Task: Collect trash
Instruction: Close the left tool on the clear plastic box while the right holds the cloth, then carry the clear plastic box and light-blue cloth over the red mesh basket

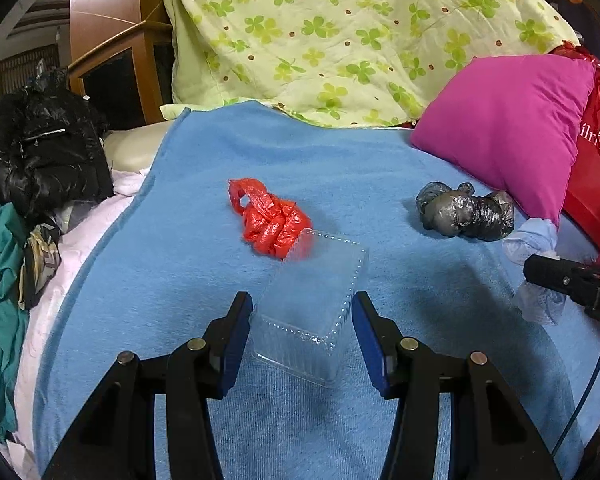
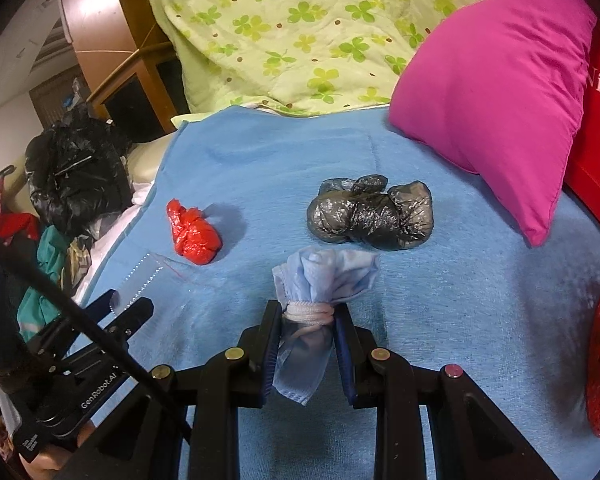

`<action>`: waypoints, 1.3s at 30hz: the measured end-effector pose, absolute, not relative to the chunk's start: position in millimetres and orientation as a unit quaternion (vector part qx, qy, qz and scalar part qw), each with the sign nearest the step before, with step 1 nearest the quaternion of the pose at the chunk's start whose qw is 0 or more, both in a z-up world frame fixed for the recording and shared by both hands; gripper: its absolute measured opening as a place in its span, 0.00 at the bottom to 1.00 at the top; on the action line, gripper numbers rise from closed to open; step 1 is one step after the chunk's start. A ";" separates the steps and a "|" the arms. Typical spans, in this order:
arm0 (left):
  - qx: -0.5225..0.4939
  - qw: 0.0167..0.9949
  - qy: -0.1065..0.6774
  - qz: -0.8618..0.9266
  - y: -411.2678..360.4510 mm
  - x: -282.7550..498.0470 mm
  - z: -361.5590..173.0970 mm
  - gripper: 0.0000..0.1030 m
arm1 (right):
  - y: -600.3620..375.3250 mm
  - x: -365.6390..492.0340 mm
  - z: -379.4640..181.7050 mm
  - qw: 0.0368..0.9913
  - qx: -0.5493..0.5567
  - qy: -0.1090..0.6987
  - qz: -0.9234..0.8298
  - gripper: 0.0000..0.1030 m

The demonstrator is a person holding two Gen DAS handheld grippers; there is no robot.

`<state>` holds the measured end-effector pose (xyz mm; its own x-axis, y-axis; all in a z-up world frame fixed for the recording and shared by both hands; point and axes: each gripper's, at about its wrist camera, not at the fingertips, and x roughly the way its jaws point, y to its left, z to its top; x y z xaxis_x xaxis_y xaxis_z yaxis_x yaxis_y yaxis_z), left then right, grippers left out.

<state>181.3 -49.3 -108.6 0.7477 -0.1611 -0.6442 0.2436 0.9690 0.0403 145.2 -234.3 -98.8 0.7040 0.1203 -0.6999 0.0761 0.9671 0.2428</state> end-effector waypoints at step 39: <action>0.107 0.940 0.292 -0.143 -87.0 124.8 -81.0 0.52 | -244.0 117.9 -78.0 0.929 0.097 0.356 0.030 0.27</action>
<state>124.8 -87.0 -81.0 0.7889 -0.2064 -0.5788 0.3311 0.9363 0.1174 117.9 -244.0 -78.0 0.7454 0.1244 -0.6549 0.0135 0.9794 0.2014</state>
